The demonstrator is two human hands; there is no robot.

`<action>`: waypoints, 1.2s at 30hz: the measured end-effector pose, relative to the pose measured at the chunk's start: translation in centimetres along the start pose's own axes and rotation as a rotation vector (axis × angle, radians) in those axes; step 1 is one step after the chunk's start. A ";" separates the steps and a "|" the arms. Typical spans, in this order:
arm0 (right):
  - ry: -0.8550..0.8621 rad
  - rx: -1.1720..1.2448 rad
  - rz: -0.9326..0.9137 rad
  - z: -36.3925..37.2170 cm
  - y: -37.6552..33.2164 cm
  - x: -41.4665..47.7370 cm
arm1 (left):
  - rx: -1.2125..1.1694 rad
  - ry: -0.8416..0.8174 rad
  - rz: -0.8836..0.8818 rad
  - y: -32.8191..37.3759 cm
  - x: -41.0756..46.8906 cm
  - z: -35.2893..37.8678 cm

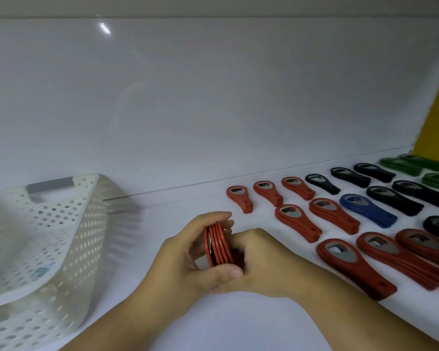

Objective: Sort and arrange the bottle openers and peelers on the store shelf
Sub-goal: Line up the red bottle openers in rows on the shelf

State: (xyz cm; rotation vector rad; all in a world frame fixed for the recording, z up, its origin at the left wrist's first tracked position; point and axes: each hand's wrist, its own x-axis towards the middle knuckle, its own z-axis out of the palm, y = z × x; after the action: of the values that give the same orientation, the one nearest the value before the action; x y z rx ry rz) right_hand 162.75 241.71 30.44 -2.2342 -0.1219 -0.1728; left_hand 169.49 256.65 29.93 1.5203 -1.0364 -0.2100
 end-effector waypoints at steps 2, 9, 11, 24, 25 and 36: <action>0.016 -0.013 -0.008 0.0 0.1 0.0 | -0.001 0.007 0.006 0.1 0.0 0.1; -0.029 0.069 -0.011 0.1 -0.2 -0.1 | -0.018 0.000 0.005 0.6 -0.4 0.4; -0.034 0.056 0.001 0.2 -0.2 -0.2 | -0.018 -0.032 -0.018 0.6 -0.4 0.3; 0.031 -0.149 -0.037 0.7 -1.0 -0.5 | 0.181 -0.018 0.070 1.2 -0.1 -0.4; 0.031 -0.150 -0.045 0.7 -1.1 -0.6 | 0.179 -0.021 0.074 1.1 -0.1 -0.4; -0.010 0.236 0.208 0.4 -0.9 -0.2 | -0.329 0.157 -0.127 0.7 0.9 -1.1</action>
State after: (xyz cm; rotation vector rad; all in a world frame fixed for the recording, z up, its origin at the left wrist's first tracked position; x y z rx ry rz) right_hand 162.45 242.55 30.81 -1.9974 0.0817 -0.0312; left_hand 170.42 256.90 31.24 1.2809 -0.7409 -0.3279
